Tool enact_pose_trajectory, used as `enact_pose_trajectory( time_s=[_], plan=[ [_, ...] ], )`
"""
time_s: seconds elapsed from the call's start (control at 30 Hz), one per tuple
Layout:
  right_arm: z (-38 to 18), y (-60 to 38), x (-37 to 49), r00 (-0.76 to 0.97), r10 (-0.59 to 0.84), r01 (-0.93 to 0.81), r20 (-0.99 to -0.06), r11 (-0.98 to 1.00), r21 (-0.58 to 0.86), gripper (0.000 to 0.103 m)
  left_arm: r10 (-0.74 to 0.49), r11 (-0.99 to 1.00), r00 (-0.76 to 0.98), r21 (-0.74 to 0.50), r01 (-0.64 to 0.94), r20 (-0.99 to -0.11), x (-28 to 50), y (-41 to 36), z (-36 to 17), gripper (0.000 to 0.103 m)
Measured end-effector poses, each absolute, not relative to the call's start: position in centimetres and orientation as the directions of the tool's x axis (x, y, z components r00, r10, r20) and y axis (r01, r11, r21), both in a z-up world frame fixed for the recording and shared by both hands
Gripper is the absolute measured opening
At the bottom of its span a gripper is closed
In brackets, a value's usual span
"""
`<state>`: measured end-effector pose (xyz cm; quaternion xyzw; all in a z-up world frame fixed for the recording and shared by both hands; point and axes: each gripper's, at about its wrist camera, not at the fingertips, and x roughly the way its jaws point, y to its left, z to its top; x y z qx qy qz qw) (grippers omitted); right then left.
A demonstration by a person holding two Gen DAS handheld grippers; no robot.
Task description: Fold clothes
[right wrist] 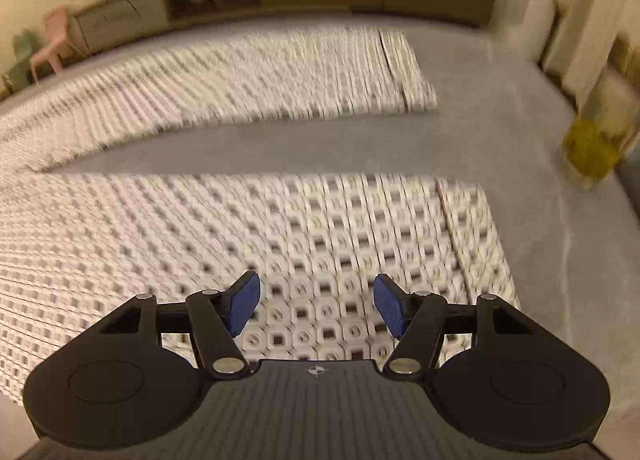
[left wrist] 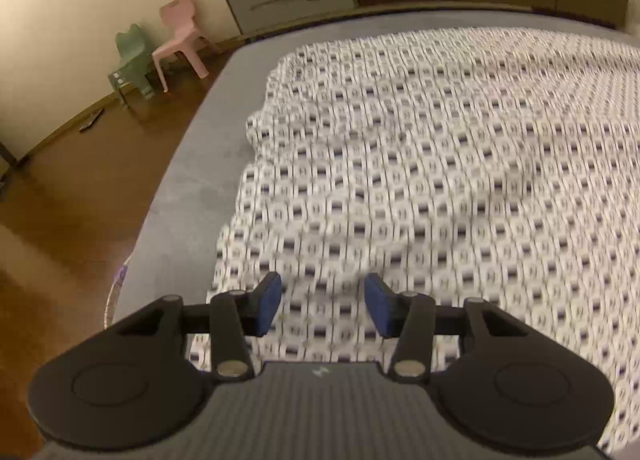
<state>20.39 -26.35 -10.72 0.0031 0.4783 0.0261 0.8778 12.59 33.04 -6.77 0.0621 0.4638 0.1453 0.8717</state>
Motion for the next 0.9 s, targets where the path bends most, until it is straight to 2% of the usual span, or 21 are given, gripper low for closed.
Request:
enact_pose_trajectory(
  time_s=[0.1,0.17,0.3,0.43,0.53,0.77,0.8,0.83,0.87,0.9],
  plan=[
    [-8.6,-27.0,21.9,0.607,0.057,-0.033,-0.792,0.998,0.047,0.066,0.209,0.972,0.606,0.095,-0.215,-0.768,14.0,32.5,-4.5,0.049],
    [-6.6,-26.7,24.1,0.648,0.084,-0.054,-0.757,0.996,0.064,0.070,0.132,0.976,0.654,-0.017,-0.217,-0.745,15.2,32.0,-3.1,0.052],
    [-4.0,-26.5,32.2,0.690,0.100,-0.059,-0.717,0.995,0.082,0.084,-0.011,0.967,0.695,-0.186,-0.177,-0.719,19.3,30.3,-2.3,0.053],
    [-5.3,-28.6,41.9,0.686,0.022,0.075,-0.727,0.992,0.100,0.085,-0.052,0.967,0.690,-0.210,-0.147,-0.722,22.3,28.5,-3.1,0.053],
    [-8.3,-30.2,47.4,0.661,-0.002,0.141,-0.751,0.983,0.121,0.086,-0.065,0.969,0.679,-0.209,-0.131,-0.731,24.1,27.5,-4.2,0.053],
    [-13.9,-31.3,53.7,0.640,-0.034,0.141,-0.768,0.987,0.074,0.088,-0.153,0.950,0.641,-0.291,-0.115,-0.752,26.4,26.6,-6.7,0.053],
    [-13.8,-30.8,53.4,0.655,-0.034,0.108,-0.755,0.993,0.049,0.084,-0.163,0.949,0.637,-0.297,-0.107,-0.753,26.7,26.3,-6.9,0.053],
    [-13.4,-30.2,52.9,0.670,-0.026,0.068,-0.742,0.997,0.026,0.064,-0.174,0.948,0.635,-0.302,-0.097,-0.753,26.8,26.0,-7.1,0.053],
    [-13.1,-29.7,52.3,0.685,-0.018,0.028,-0.729,1.000,0.002,0.043,-0.187,0.948,0.633,-0.307,-0.085,-0.751,26.9,25.6,-7.3,0.053],
    [-12.7,-29.1,51.7,0.699,-0.008,-0.011,-0.715,1.000,-0.022,0.007,-0.189,0.949,0.630,-0.305,-0.080,-0.754,26.9,25.3,-7.5,0.053]
  ],
)
